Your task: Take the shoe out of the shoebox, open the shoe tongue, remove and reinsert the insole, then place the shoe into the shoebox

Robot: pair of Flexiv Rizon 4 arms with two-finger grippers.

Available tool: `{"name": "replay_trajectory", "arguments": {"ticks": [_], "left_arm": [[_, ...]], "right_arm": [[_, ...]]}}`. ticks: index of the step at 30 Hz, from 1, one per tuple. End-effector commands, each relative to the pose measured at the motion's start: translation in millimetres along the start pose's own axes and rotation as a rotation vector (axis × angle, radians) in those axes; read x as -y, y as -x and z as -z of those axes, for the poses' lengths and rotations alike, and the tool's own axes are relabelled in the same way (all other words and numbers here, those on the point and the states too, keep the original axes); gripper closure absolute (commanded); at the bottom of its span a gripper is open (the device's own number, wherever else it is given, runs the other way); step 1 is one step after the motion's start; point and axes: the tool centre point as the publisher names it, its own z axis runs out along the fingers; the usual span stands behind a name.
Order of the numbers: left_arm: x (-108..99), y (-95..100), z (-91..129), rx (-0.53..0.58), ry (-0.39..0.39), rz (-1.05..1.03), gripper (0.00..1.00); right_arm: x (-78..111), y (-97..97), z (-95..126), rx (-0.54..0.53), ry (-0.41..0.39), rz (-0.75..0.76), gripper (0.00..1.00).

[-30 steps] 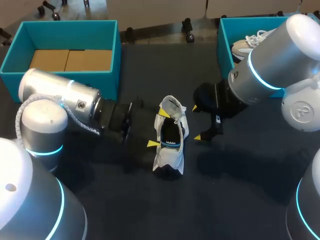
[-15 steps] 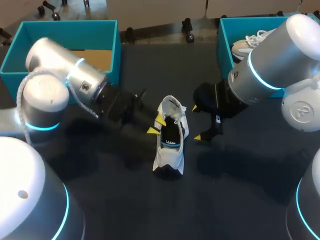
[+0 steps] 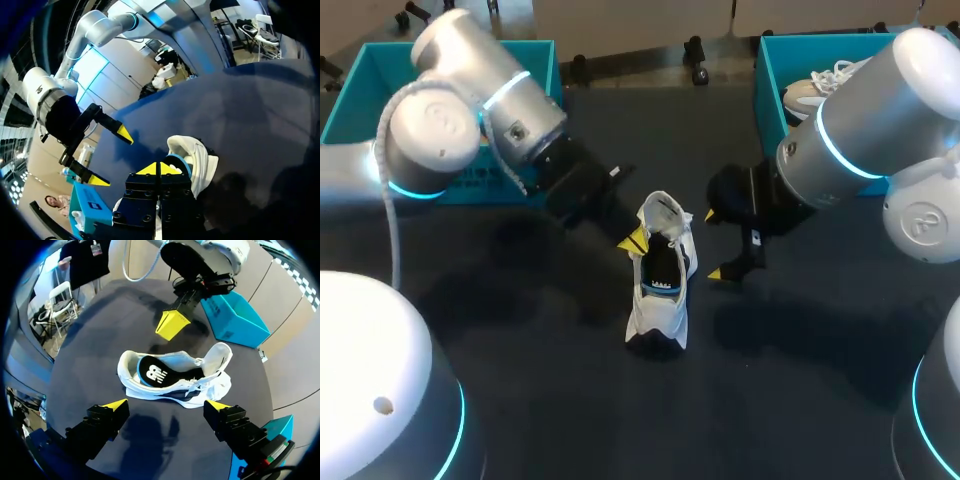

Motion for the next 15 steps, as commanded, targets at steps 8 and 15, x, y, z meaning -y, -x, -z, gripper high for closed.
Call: {"name": "replay_trajectory", "arguments": {"ticks": [8, 15], "left_arm": [[-6.8, 7.6, 6.0, -0.302, 0.032, -0.042, 1.00], [-8.9, 17.3, 20.0, -0.355, 0.043, -0.049, 1.00]], "right_arm": [[15.1, -7.7, 48.2, -0.019, -0.023, -0.077, 0.00], [21.6, -14.1, 71.7, -0.039, -0.034, -0.128, 0.00]]}}
